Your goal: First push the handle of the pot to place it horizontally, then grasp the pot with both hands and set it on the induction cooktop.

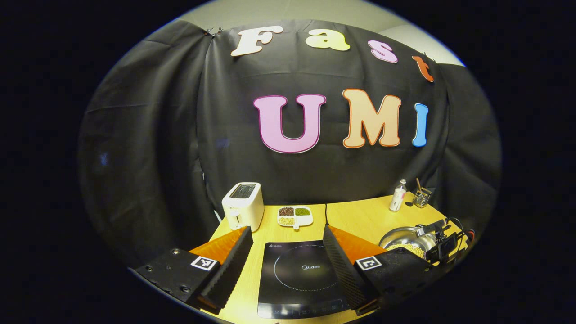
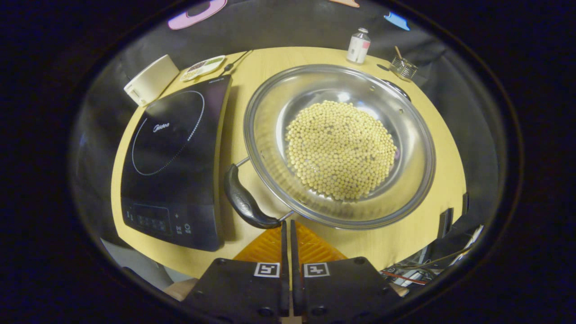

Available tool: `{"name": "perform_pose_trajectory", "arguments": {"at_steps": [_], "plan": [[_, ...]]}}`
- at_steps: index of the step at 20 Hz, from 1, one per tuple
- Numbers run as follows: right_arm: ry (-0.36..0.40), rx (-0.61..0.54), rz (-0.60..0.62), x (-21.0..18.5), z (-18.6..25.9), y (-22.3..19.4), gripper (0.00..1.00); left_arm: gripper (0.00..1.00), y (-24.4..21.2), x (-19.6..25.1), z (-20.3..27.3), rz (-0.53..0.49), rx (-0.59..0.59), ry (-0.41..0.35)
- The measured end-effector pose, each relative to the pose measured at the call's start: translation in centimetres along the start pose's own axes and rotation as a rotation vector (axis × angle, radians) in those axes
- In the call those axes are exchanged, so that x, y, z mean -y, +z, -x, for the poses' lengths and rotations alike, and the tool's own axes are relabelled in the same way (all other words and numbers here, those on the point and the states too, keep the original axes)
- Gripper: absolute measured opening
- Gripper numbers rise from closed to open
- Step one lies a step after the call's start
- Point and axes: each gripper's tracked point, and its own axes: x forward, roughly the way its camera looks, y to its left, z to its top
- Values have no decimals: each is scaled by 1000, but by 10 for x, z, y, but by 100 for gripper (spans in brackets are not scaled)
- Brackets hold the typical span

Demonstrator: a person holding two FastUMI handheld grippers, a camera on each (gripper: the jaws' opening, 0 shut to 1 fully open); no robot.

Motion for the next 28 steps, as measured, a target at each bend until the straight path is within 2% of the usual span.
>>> {"name": "perform_pose_trajectory", "arguments": {"at_steps": [3,4,7,8,9,11,18,19,20,21,22,23,24,25,26,27,28], "plan": [[-2,20,-41,-12,-8,14,0,96,-7,-5,0,17,-10,5],[-4,31,-52,-15,-11,20,6,96,-9,-8,-1,21,-10,15],[10,52,-96,-28,-16,34,5,96,-14,-16,0,25,-20,40],[16,58,-110,-32,-16,36,0,96,-17,-17,-1,26,-25,45],[19,68,-121,-33,-18,40,5,96,-17,-18,-1,29,-27,48],[22,80,-146,-36,-21,48,5,96,-17,-18,0,27,-28,51],[47,109,-263,-50,-28,72,5,96,-16,-7,-2,21,-32,26],[47,112,-276,-50,-29,76,0,96,-16,-5,-2,21,-35,23],[48,114,-285,-51,-29,79,4,96,-17,-4,-3,22,-38,18],[50,114,-289,-51,-30,82,0,96,-18,-3,-3,24,-42,15],[50,113,-289,-51,-32,84,4,96,-19,-1,-4,27,-48,10],[49,114,-290,-51,-33,86,0,96,-20,1,-4,30,-51,5],[47,117,-291,-51,-34,88,4,96,-20,3,-5,32,-55,0],[45,119,-290,-51,-34,90,4,96,-22,4,-5,32,-58,-5],[45,122,-283,-51,-34,90,0,96,-23,4,-6,31,-62,-4],[46,120,-264,-50,-33,88,0,96,-23,4,-8,28,-66,-2],[45,120,-246,-48,-30,85,4,96,-25,4,-8,27,-70,-4]]}}
